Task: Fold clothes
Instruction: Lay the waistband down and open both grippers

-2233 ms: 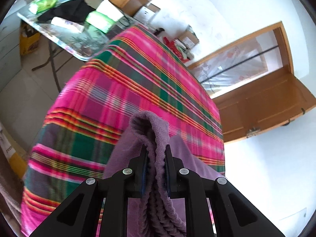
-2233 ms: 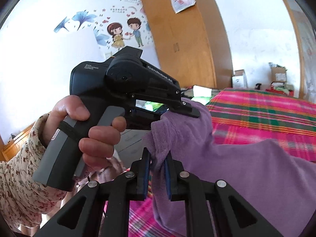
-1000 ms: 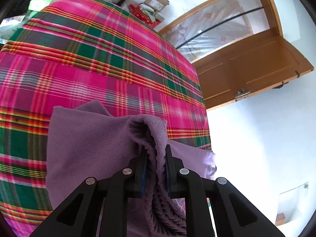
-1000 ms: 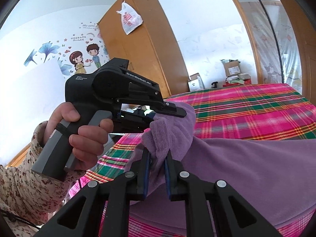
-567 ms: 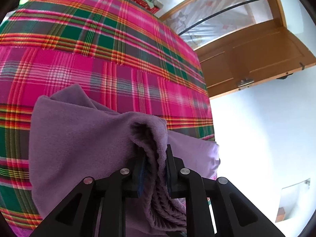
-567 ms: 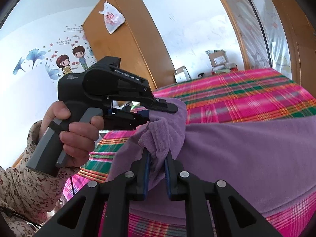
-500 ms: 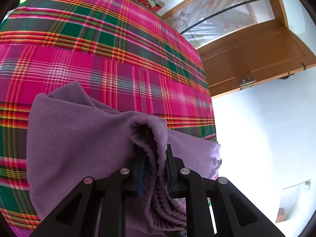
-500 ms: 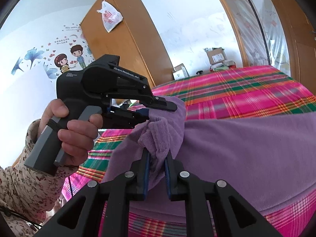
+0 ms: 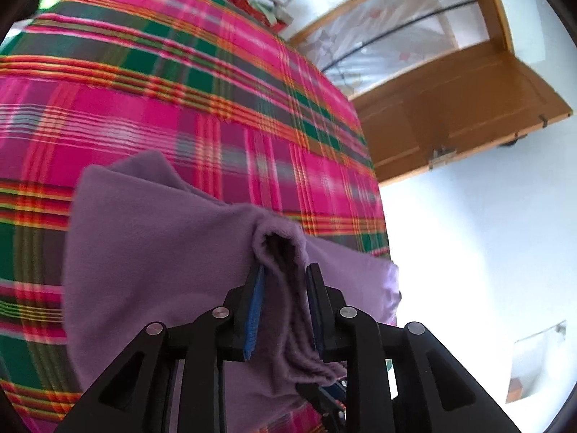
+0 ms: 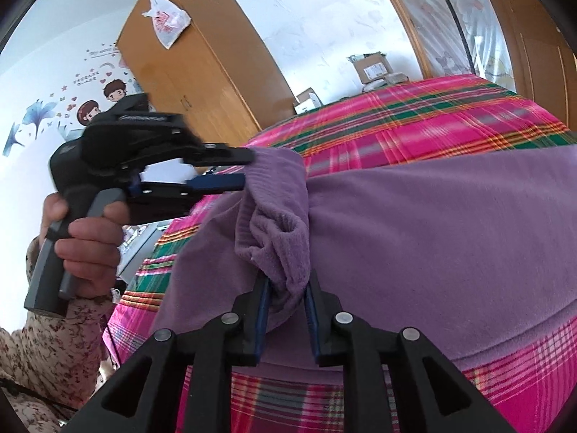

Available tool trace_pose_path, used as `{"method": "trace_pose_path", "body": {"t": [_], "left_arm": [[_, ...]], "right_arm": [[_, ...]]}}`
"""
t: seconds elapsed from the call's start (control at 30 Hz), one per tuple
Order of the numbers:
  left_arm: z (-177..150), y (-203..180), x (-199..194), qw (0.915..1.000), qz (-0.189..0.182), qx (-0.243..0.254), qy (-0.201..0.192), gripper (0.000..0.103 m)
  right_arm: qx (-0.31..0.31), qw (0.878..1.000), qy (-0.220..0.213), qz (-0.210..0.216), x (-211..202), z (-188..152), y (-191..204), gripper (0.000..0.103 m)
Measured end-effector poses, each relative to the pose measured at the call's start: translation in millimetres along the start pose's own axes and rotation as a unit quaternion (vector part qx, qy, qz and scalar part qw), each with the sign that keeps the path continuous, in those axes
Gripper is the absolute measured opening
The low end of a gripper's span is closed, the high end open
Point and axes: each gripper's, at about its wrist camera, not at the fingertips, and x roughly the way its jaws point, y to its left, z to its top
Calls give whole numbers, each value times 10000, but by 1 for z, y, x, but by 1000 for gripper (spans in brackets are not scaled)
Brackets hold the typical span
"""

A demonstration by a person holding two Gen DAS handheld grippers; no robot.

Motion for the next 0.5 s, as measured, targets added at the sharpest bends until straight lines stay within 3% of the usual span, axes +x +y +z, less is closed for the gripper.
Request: {"method": "trace_pose_path", "body": {"t": [0.23,0.37,0.5], "left_arm": [[-9,18,-33,9989,91,-106,-457,25],[-18,32,-46,9972,300,-139,-677,25],[-26,47,-50,9971,272,-273,-657,25]], "right_arm": [[48,9999,89,-65,-4,-4,-8,22],[168,9992,50,-348,-11,-6,-15,35],[20,9965,-278,-785,-28,-7,-14,36]]}}
